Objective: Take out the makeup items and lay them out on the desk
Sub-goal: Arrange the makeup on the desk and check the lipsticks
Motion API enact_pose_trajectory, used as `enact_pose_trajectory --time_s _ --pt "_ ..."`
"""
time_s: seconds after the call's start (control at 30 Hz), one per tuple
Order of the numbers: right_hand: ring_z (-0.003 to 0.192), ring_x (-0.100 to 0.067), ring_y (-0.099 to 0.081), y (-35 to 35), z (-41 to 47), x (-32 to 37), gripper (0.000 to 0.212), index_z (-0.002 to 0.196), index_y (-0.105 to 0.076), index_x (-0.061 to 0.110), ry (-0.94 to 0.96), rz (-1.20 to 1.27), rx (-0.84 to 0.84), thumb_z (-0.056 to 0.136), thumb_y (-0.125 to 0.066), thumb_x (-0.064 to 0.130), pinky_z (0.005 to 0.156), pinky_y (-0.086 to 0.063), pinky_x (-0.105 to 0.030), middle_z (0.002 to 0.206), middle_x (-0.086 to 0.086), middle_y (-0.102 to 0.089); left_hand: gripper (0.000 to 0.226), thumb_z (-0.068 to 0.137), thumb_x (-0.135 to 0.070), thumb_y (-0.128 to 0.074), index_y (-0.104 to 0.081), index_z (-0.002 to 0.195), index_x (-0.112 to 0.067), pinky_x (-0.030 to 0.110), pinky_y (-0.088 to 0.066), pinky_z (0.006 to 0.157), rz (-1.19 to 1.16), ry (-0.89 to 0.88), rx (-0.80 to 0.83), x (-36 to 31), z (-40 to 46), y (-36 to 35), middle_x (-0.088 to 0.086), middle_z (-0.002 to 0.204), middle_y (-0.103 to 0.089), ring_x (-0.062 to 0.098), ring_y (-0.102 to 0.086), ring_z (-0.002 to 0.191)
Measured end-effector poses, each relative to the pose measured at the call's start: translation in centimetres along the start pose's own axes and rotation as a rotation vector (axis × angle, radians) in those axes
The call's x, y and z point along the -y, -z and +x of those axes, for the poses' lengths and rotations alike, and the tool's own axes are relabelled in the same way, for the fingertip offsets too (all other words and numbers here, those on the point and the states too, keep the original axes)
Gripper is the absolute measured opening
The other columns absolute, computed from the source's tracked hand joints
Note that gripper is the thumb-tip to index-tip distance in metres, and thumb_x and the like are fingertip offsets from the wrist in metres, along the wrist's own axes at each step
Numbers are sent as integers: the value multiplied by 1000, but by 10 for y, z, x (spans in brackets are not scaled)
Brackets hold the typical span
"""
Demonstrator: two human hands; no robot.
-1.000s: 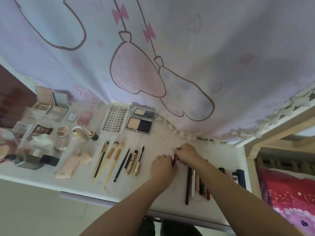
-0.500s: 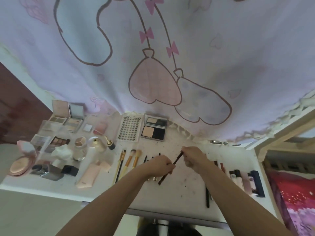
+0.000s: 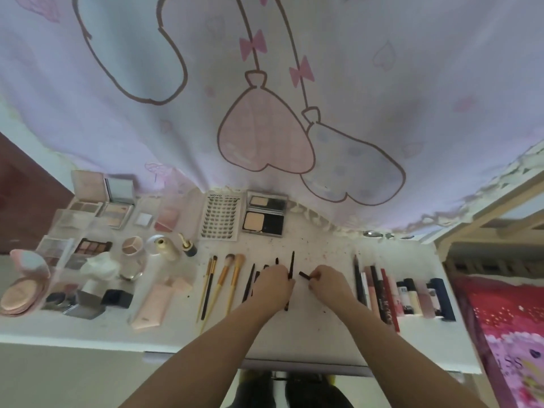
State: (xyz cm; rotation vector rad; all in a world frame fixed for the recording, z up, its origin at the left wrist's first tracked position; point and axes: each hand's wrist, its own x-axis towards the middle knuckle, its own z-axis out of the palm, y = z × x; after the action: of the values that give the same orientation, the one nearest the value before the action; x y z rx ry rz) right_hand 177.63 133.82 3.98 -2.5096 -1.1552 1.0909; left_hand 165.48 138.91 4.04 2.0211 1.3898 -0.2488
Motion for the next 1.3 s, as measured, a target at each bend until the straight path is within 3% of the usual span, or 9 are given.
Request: enact_pose_trajectory --time_s 0.17,0.3,0.5,0.7,0.9,1.07,1.2,1.3 --pt "98 -24 -57 -20 -1 -5 28 107 -53 13 61 -320 -61 97 -39 34 73 -41 -31 108 -6 -58 34 95 -38 -45 -62 101 -9 34 -49 75 250 -40 -97 5 8 -16 9 103 -63 24 -58 96" --pt "95 -25 -60 -34 4 1 34 104 -56 13 146 -381 -63 98 -36 39 70 -43 -32 105 -6 -60 34 97 -36 -41 -63 103 -11 35 -43 81 455 -122 -170 12 10 -21 10 110 -57 27 -50 106" --pt "91 -25 -61 -42 12 6 35 101 -57 14 196 -406 -45 99 -33 40 63 -39 -30 102 -5 -62 33 98 -36 -40 -62 105 -12 34 -41 80 518 -116 -183 19 12 -17 9 112 -56 26 -48 106" --pt "78 -21 -54 -10 15 -7 35 96 -55 13 219 -354 -109 98 -32 39 65 -39 -29 96 -7 -63 37 98 -38 -35 -59 109 -12 34 -40 78 457 -162 -240 11 14 -15 8 111 -55 24 -48 104" --pt "81 -22 -56 67 40 -51 27 98 -56 13 86 -308 -211 96 -37 32 69 -45 -30 96 -7 -64 37 98 -37 -34 -57 110 -10 36 -41 76 338 -321 -190 -55 13 -36 9 110 -56 26 -48 103" --pt "96 -25 -60 79 59 -68 39 110 -55 12 30 -343 -134 96 -35 42 72 -41 -31 106 -7 -63 35 98 -37 -36 -52 113 -10 37 -41 81 233 -263 -31 -104 12 -68 10 112 -55 27 -48 107" --pt "92 -23 -61 70 68 -70 36 106 -56 13 65 -376 -114 95 -39 43 67 -40 -29 101 -4 -64 36 97 -38 -38 -49 118 -11 37 -42 85 212 -169 -4 -116 16 -79 10 117 -54 26 -48 110" --pt "76 -20 -57 71 69 -64 31 96 -60 13 121 -453 -136 92 -42 37 60 -37 -27 87 -2 -64 37 97 -40 -38 -52 114 -10 36 -42 83 134 -103 -13 -117 15 -79 9 115 -55 25 -50 108"
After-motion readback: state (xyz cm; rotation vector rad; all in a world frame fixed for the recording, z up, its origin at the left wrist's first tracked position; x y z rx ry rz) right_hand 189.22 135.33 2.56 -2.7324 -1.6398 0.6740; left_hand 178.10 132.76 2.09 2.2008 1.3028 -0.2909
